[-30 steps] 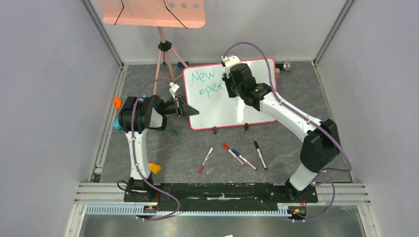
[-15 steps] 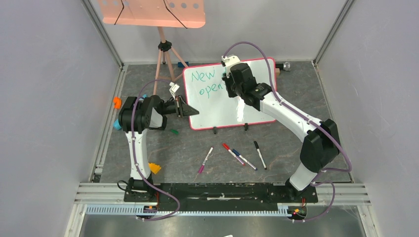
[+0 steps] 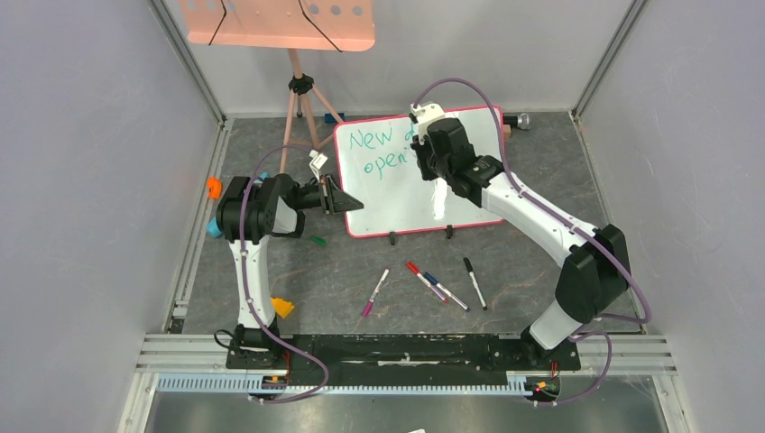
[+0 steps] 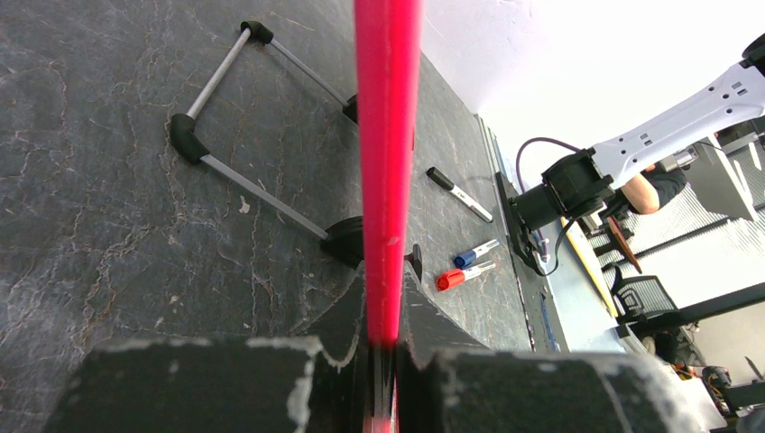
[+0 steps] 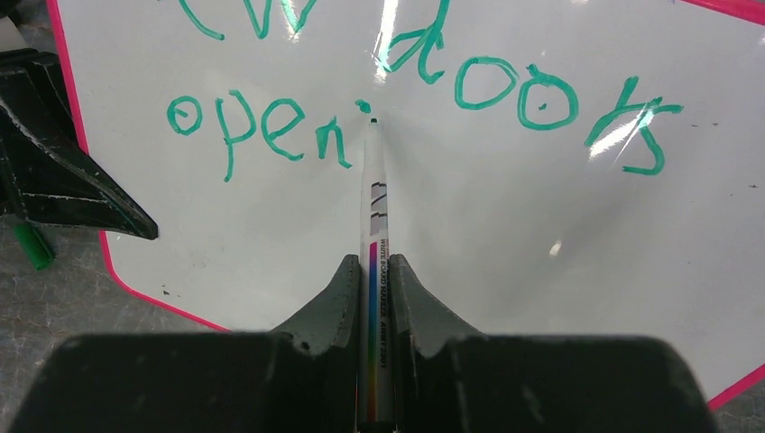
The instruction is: Write a sentence on the whiteboard
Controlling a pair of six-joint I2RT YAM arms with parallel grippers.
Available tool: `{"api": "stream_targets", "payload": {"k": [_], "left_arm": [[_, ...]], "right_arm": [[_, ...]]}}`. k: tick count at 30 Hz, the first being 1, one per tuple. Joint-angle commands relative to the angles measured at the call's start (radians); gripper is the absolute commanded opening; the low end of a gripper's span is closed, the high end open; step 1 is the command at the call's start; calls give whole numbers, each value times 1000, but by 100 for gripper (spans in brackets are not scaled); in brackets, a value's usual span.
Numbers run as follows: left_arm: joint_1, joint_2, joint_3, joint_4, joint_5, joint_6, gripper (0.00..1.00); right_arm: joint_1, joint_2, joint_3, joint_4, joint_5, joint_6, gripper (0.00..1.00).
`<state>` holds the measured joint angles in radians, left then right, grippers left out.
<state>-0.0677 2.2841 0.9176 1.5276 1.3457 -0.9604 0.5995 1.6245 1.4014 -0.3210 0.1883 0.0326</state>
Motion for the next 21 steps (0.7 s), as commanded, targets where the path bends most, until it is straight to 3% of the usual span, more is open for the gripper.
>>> {"api": "stream_targets", "payload": {"k": [1,15,21], "left_arm": [[17,54,7,29,-99,46,2],[16,53,6,29,-98,46,2],[17,53,7,29,-99,46,2]], "right_arm": [[-3,-48,-26,30,-7,-13,0],[-3,16,7,0,-8,-18,0],[-3,-16,-54,3,-2,-13,0]]}}
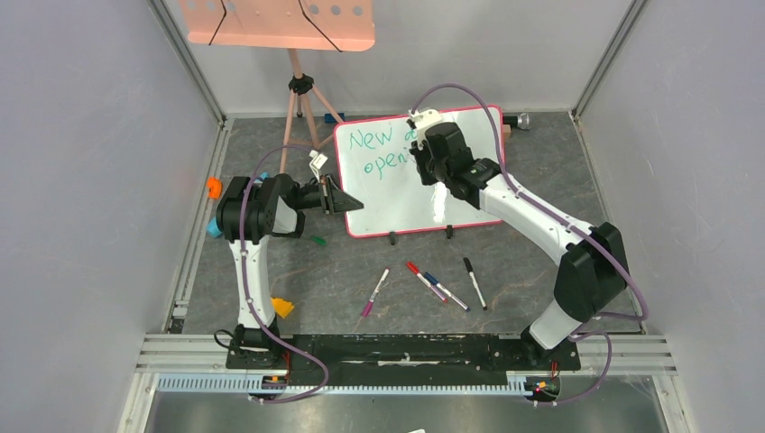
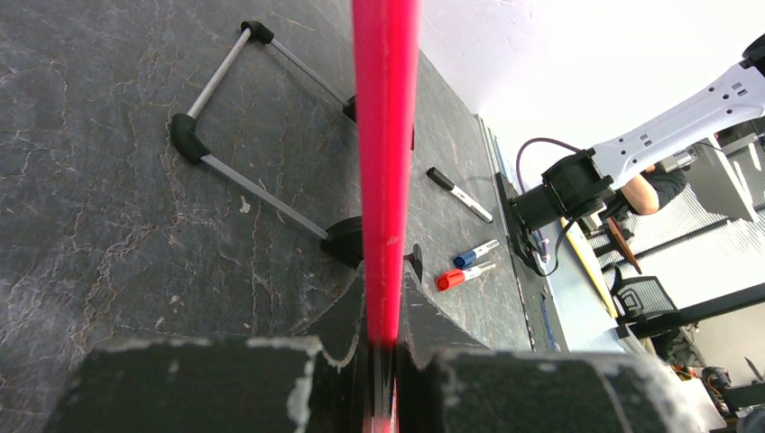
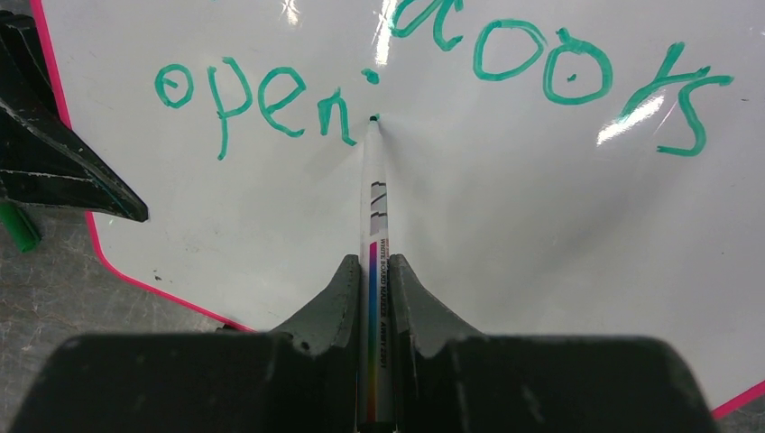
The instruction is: Write a sentence on the whiteboard
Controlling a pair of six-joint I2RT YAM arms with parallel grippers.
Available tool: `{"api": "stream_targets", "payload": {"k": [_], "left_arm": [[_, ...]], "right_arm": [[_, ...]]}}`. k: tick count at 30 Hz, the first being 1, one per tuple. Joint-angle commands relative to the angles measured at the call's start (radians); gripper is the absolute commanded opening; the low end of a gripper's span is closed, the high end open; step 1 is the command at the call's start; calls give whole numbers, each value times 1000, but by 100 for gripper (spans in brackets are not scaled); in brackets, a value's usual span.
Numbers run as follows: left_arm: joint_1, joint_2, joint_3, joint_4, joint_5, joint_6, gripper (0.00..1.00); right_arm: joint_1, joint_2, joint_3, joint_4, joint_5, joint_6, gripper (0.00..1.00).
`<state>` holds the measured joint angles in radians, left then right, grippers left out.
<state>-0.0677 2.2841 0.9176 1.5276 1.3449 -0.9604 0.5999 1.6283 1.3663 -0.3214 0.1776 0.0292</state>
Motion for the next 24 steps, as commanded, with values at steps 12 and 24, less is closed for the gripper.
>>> {"api": "stream_targets", "payload": {"k": [12,24], "left_arm": [[16,54,6,29,-98,46,2],[16,53,7,29,-98,46,2]], "right_arm": [[-3,-74,-97,18,-18,4,0],[-4,-66,31,-11,-34,5,0]]}}
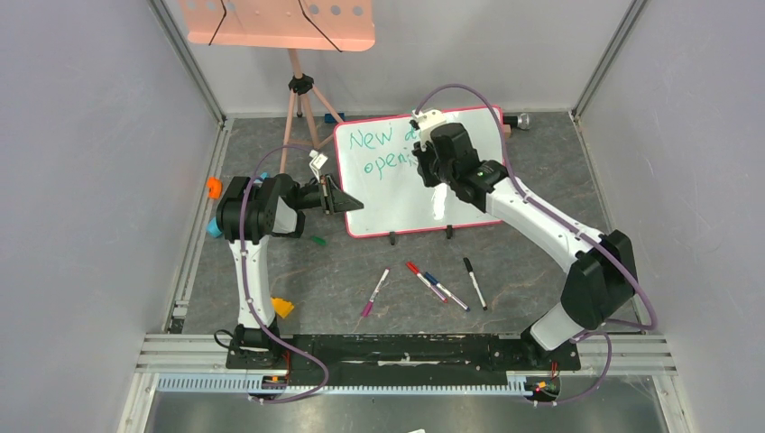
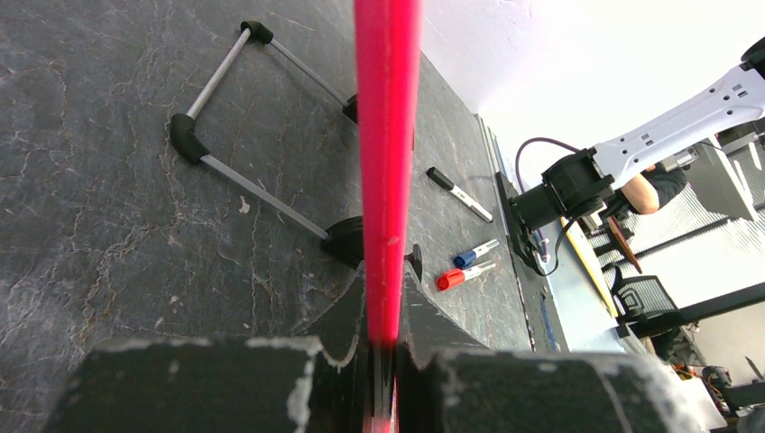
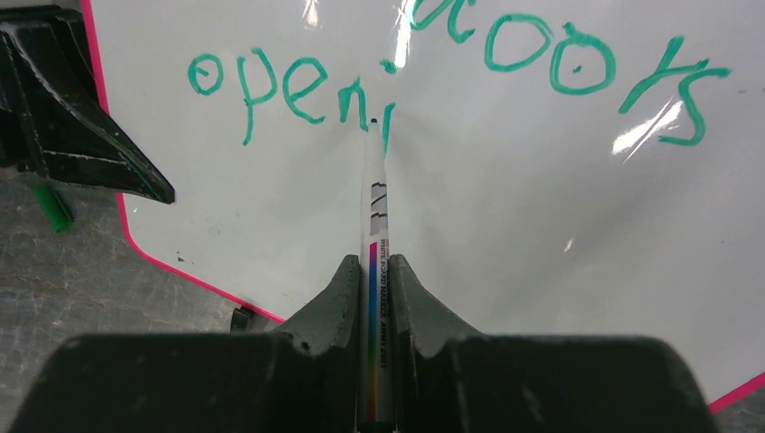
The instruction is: Write a sentence on the whiteboard
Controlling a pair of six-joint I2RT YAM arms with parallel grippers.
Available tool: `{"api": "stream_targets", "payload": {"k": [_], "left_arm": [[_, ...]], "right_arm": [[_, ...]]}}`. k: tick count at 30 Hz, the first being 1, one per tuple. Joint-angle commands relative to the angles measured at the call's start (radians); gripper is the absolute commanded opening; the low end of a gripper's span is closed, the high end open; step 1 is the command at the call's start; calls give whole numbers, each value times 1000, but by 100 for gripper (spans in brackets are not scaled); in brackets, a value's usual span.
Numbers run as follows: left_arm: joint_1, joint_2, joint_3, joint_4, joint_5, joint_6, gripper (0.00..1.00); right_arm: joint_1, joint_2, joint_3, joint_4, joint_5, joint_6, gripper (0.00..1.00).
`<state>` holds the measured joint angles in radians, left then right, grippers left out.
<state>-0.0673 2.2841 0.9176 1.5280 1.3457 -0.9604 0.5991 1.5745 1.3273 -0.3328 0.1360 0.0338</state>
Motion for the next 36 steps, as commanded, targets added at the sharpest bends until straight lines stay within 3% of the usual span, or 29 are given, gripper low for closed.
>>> {"api": "stream_targets", "payload": {"k": [1,26,36], "left_arm": [[16,53,7,29,-99,46,2],[15,53,6,29,-99,45,2],[16,54,6,29,-97,45,2]], "right_arm": [[-6,-8,78,-4,13,-1,0],[-28,69,106,-27,72,-12,0],[-28,11,-19,-5,56,-5,0]]}}
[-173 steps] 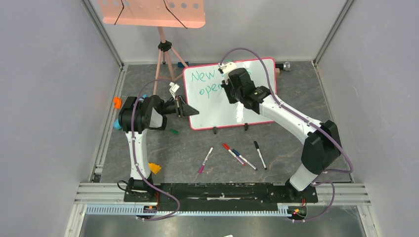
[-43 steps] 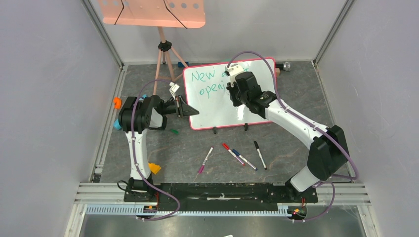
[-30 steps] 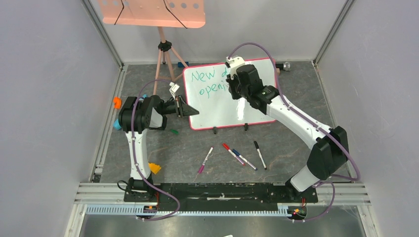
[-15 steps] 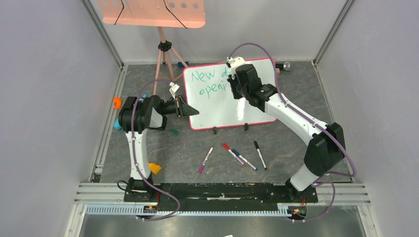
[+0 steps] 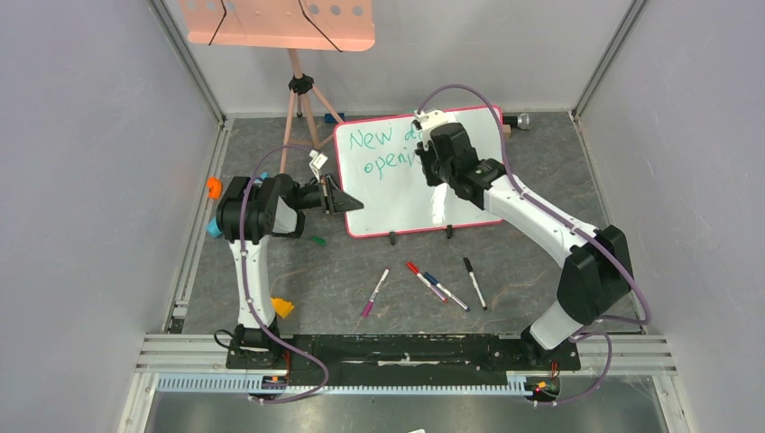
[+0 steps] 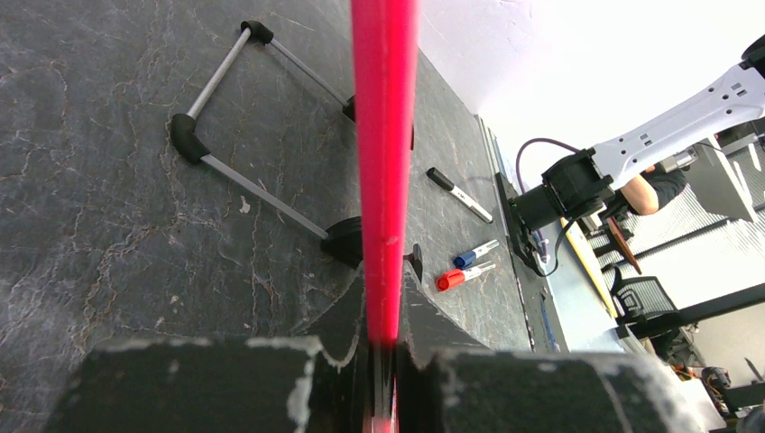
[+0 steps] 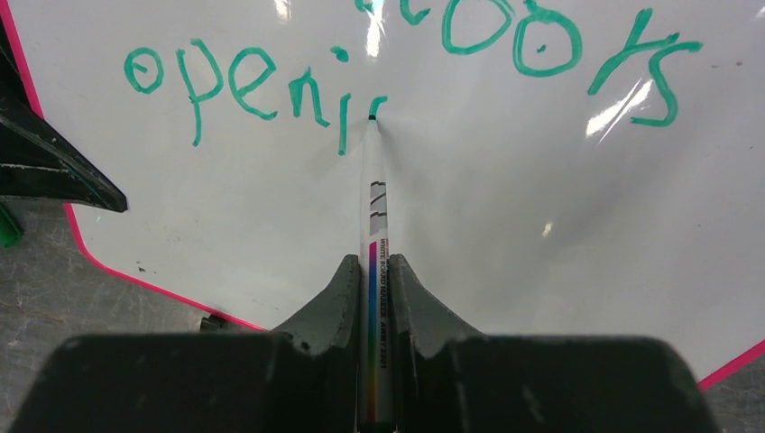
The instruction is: Write a sentence on the whiteboard
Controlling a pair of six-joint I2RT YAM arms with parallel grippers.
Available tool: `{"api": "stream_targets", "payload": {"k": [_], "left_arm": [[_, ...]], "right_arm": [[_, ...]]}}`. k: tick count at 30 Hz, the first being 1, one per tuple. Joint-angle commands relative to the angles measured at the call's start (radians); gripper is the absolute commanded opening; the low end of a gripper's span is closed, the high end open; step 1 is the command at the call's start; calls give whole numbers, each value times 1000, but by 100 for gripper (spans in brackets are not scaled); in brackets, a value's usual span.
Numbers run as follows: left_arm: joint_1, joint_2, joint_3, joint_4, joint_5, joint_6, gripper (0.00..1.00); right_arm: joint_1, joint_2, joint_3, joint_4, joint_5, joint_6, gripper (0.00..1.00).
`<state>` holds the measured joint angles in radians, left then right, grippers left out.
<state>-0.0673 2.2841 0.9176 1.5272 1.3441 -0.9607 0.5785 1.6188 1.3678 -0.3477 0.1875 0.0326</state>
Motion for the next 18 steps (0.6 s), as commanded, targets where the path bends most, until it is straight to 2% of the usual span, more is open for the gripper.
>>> {"api": "stream_targets", "payload": {"k": [1,6,18], "left_arm": [[16,54,7,30,-97,45,2],[15,53,7,30,-95,45,2],[17,52,6,30,-97,45,2]], "right_arm": [[-8,-37,-67,12,-1,-3,0],[-9,-36,-69,15,-9,1,0],[-17,19,40,1,0,-1,0]]}}
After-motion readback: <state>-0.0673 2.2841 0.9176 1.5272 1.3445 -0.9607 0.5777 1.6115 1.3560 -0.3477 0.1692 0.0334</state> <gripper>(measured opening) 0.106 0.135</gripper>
